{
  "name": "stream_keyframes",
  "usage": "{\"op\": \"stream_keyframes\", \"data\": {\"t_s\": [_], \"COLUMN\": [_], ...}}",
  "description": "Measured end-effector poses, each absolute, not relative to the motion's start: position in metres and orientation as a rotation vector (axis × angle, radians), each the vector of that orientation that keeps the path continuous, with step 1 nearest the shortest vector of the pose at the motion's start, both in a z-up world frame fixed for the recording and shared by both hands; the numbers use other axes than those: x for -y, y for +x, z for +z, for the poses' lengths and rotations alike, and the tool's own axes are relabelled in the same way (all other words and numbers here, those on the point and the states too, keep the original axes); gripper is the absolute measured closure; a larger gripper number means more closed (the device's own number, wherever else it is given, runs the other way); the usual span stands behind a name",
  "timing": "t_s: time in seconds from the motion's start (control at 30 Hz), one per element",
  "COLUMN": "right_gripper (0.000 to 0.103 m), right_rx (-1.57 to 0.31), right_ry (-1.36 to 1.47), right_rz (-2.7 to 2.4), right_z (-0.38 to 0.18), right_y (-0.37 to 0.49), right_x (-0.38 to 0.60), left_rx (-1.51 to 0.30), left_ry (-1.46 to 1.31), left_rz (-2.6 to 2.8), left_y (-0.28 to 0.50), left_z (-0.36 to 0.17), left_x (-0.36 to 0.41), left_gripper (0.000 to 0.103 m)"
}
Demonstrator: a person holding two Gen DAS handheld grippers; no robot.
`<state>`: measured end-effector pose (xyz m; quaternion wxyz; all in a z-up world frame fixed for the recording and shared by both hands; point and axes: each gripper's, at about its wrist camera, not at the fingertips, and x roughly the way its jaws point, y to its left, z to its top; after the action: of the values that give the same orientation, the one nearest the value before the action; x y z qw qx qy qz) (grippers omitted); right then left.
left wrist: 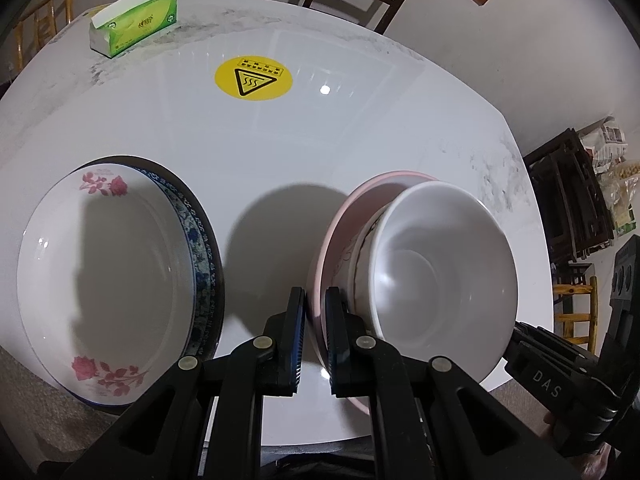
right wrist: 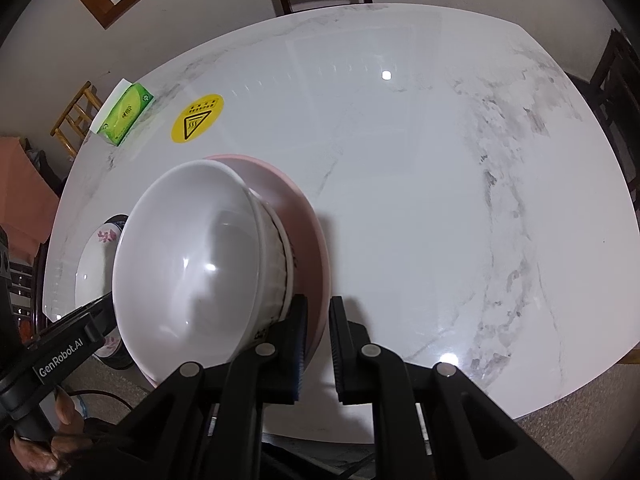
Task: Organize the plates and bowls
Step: 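Lift and carry the nested bowls over the plate stack with left tool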
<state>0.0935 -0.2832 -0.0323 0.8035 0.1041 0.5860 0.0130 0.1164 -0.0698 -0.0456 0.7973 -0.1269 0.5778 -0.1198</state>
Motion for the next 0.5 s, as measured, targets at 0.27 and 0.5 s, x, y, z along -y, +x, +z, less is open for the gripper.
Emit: {"op": "stream_keyframes", "data": {"t_s": [0.27,0.5], "right_gripper": [0.092,0.092], "right_rx": [-1.248,-1.235], "right_ry": [0.205,0.192], "right_rz": [0.049,0.079], "right_z": [-0.022,-0.014], "right_y": [0.102,0.112], "right_x": [0.269,0.251], "left_rx": [-1.227,-1.208], "left_ry": [-0.273,-0.266], "left_rz": [-0.243,-0.223], "left_y": [0.119,0.122], "left_z": [-0.036,-0.025], "left_x": [0.057,0.04], "left_gripper": [0.097,0.097]}}
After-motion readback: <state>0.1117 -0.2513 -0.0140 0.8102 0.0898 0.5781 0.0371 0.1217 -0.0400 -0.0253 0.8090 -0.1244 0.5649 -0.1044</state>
